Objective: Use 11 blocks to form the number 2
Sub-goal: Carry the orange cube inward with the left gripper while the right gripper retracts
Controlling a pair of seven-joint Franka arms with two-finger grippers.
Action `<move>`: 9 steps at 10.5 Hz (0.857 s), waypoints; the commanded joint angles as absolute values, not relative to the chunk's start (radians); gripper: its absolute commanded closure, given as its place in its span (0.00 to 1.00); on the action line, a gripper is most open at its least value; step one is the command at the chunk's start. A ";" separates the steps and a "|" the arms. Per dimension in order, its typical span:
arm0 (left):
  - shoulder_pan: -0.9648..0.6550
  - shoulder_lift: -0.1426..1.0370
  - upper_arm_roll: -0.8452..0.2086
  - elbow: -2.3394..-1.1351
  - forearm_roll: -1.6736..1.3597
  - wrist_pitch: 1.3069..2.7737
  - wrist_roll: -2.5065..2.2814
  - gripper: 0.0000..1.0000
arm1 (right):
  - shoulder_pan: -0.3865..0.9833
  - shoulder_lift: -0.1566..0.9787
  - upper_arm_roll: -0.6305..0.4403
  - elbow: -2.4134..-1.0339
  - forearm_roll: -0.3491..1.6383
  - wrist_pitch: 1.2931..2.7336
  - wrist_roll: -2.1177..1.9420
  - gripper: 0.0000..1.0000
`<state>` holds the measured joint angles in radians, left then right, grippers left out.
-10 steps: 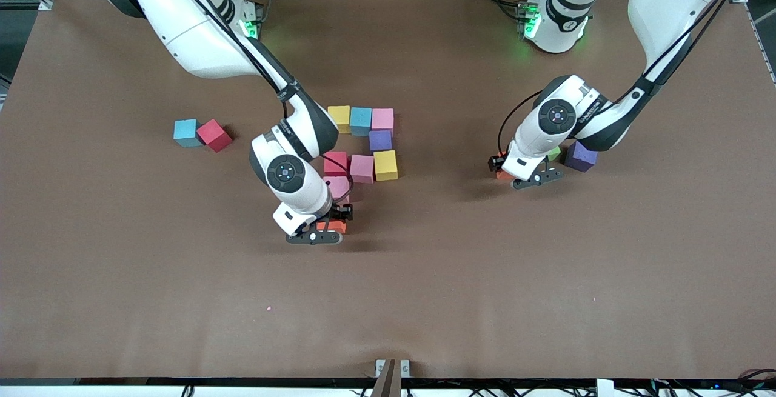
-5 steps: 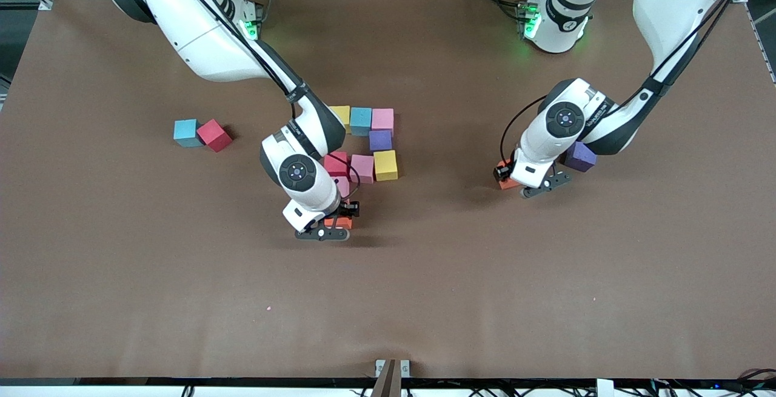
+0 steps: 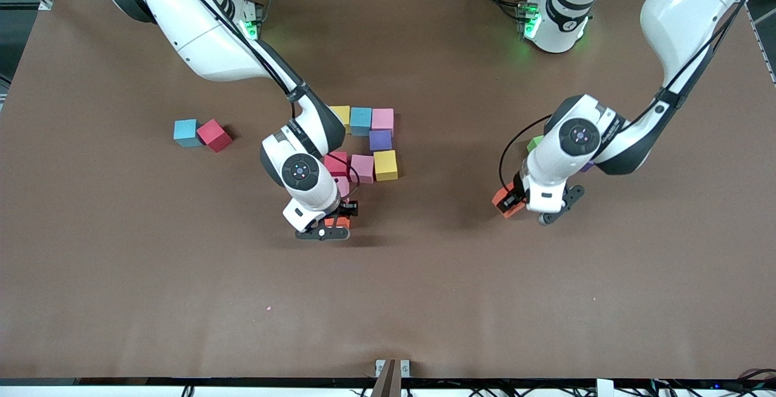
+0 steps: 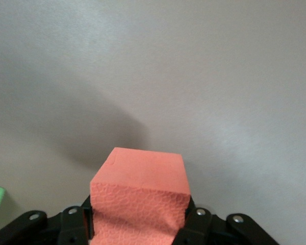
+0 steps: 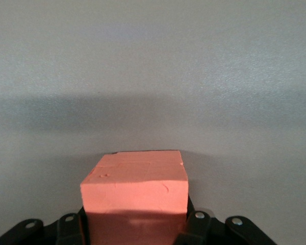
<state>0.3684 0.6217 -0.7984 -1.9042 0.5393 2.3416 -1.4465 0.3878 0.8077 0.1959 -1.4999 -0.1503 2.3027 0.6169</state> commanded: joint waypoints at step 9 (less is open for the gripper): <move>-0.063 0.781 -0.520 -1.488 0.385 2.260 -1.880 0.49 | 0.387 0.807 0.189 -1.503 -0.163 2.286 0.640 0.00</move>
